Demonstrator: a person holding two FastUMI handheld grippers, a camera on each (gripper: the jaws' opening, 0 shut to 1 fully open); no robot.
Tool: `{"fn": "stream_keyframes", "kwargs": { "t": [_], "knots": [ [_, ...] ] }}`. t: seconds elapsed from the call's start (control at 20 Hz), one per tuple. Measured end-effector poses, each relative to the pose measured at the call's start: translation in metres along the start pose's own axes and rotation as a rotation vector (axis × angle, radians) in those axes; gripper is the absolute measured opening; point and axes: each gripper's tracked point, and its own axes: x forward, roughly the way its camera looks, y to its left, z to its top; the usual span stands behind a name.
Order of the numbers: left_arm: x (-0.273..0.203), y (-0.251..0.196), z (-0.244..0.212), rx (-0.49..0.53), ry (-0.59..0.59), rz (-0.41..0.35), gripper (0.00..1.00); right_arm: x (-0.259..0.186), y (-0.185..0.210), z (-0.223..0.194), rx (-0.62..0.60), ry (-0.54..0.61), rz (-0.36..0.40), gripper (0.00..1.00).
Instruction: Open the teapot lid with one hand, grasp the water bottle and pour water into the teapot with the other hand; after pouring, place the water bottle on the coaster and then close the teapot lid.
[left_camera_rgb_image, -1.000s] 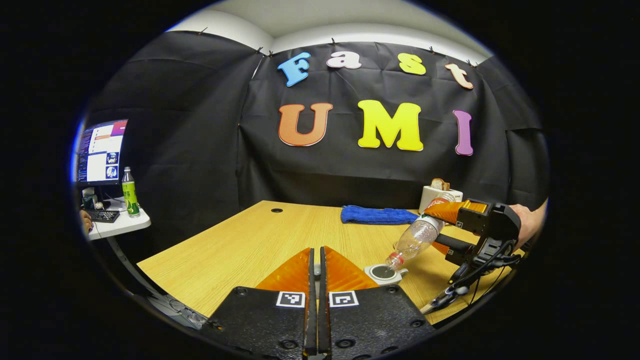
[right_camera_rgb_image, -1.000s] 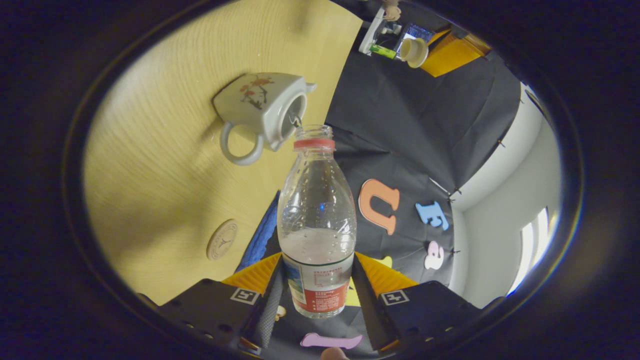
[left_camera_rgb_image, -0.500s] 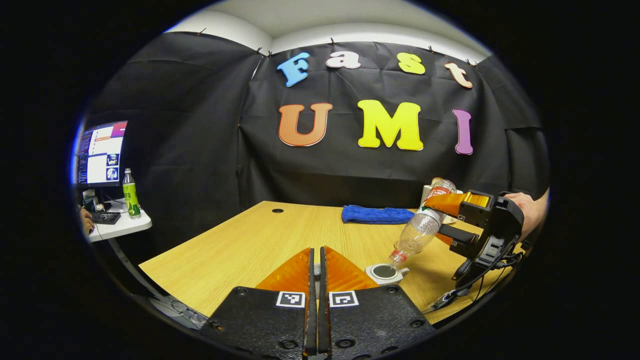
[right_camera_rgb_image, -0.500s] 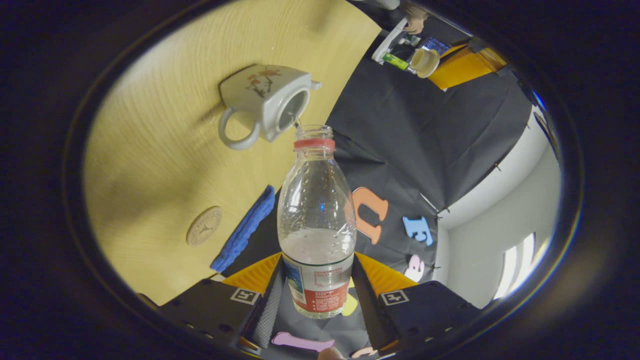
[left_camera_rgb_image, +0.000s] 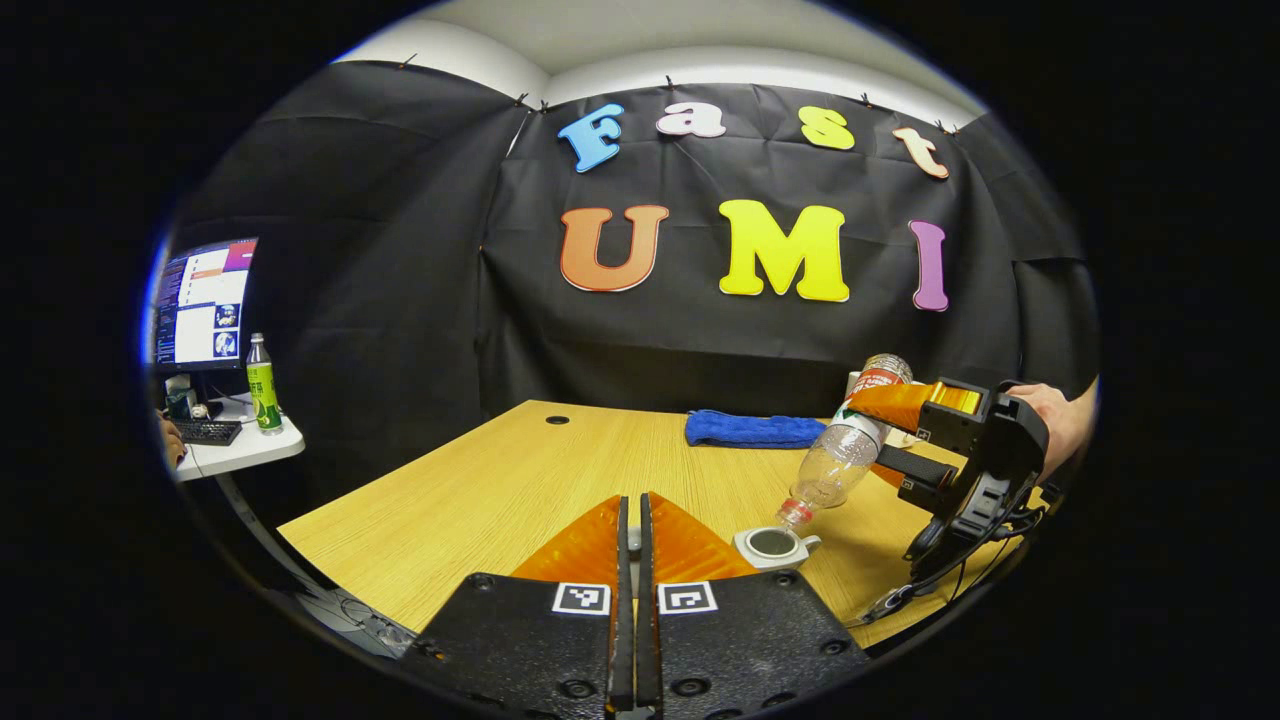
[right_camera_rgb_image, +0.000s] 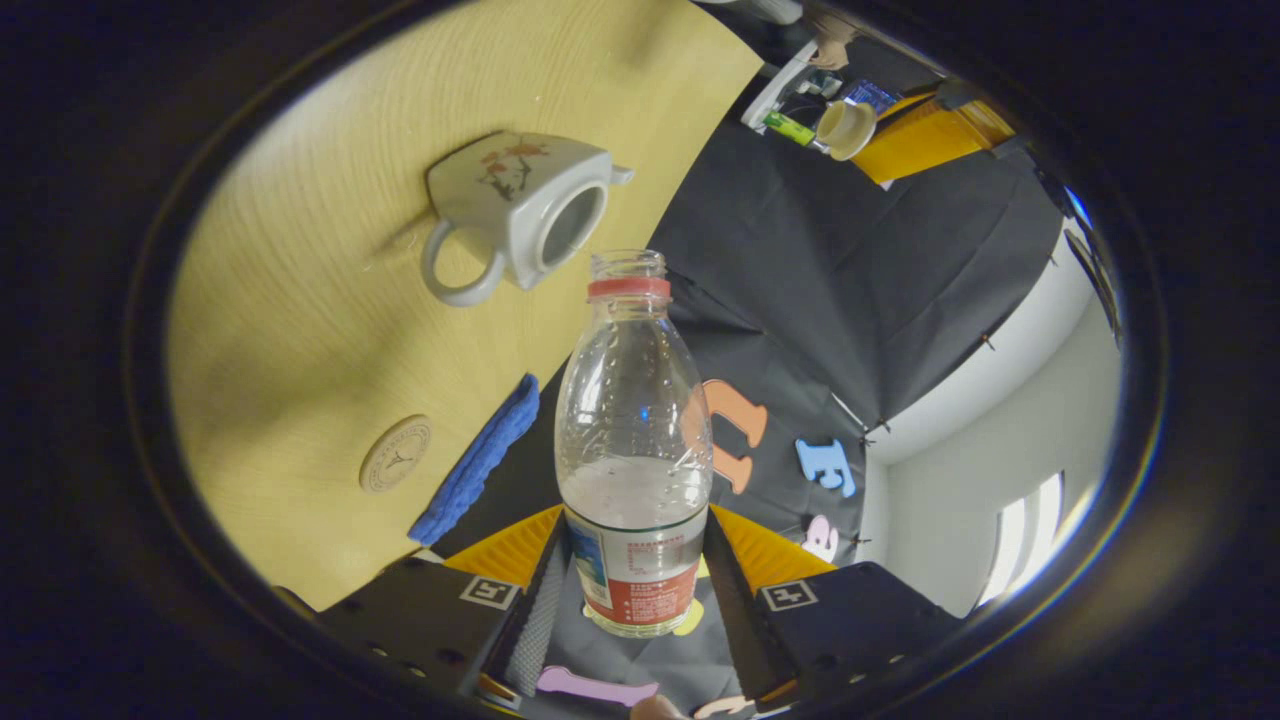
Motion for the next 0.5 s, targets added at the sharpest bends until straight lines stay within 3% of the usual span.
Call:
{"fn": "stream_keyframes", "kwargs": {
  "t": [0.3, 0.5],
  "knots": [
    [-0.002, -0.002, 0.003, 0.002, -0.008, -0.001, 0.04, -0.012, 0.033, 0.005, 0.305, 0.057, 0.14, 0.72],
    [-0.001, -0.001, 0.005, 0.0, -0.018, 0.011, 0.04, -0.029, 0.04, 0.006, 0.639, 0.114, 0.231, 0.75]
  ]
}}
